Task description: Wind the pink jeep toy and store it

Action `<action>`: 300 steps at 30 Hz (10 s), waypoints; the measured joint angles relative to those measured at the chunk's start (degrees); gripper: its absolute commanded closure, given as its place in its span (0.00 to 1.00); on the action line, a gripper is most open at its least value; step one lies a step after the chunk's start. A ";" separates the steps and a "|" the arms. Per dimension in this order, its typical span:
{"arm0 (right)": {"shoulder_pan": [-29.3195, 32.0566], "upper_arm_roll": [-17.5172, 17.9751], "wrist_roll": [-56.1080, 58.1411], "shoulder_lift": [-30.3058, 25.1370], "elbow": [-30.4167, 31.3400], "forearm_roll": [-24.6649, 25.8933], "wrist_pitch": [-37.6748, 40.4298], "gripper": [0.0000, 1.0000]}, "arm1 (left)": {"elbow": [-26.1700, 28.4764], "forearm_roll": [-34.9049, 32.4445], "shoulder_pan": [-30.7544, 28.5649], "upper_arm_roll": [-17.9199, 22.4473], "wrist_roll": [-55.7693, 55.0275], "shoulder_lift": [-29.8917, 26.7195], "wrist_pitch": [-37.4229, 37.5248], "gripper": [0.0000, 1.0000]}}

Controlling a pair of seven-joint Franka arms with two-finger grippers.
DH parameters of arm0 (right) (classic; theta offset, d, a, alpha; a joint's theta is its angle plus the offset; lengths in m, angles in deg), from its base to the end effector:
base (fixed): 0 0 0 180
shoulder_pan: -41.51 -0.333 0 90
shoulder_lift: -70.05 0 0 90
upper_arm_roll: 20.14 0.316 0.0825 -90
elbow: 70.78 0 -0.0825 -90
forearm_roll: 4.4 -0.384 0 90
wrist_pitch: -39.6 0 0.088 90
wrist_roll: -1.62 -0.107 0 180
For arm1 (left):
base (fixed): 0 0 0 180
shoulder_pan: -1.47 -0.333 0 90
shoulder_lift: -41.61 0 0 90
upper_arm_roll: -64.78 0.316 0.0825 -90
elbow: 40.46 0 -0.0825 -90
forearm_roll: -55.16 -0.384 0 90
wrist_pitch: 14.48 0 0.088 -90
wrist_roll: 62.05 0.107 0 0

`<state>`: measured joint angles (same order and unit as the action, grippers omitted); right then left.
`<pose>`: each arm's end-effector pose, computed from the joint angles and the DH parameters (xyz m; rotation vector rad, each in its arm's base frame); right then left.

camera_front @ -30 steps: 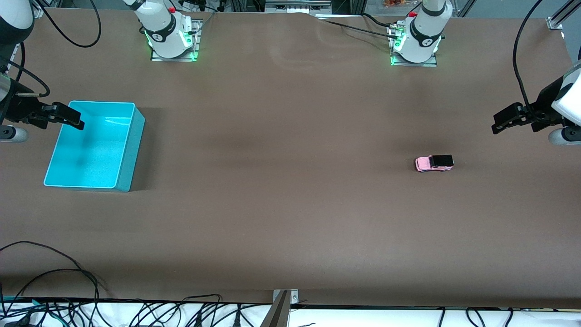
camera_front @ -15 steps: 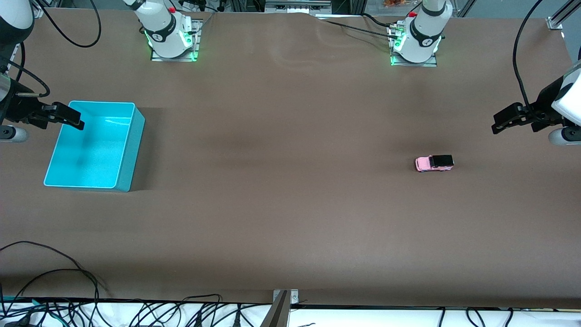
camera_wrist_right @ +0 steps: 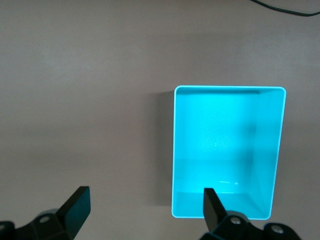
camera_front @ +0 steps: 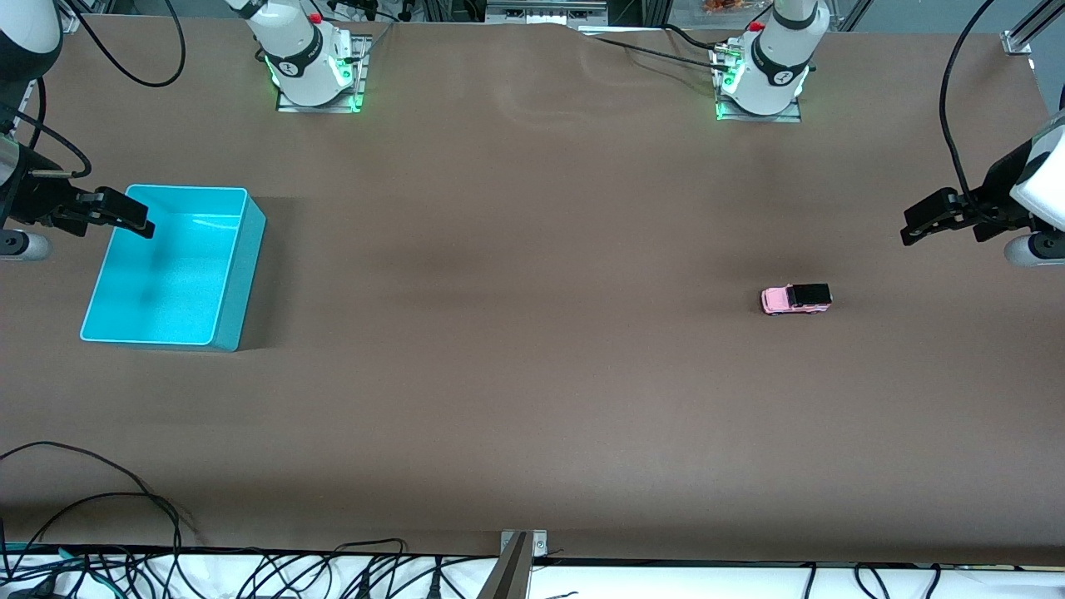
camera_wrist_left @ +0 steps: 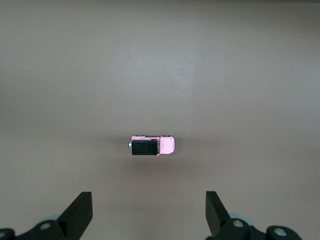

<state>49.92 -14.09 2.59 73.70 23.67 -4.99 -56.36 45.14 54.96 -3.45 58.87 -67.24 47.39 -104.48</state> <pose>0.5776 -0.0245 0.5607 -3.1228 0.0400 0.0570 0.5850 -0.0066 0.6035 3.1336 0.1155 -0.0375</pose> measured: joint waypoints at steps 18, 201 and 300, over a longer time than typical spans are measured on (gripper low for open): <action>0.02 -0.55 0.01 -0.01 -0.38 0.00 0.75 0.00 | 0.08 0.00 0.00 -0.03 0.01 0.01 0.00 0.00; 0.26 -5.95 0.00 -0.20 -1.61 -0.05 7.70 0.00 | 0.34 0.00 0.29 -0.28 0.08 0.50 -0.01 0.00; -0.45 -10.43 -0.02 -0.05 -5.56 -2.18 12.95 0.00 | 2.41 0.09 -3.10 -0.65 -36.34 4.10 -3.83 0.00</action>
<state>49.47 -24.52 2.57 73.65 18.10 -7.17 -43.41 47.55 55.05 -6.54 58.22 -103.58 51.49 -108.32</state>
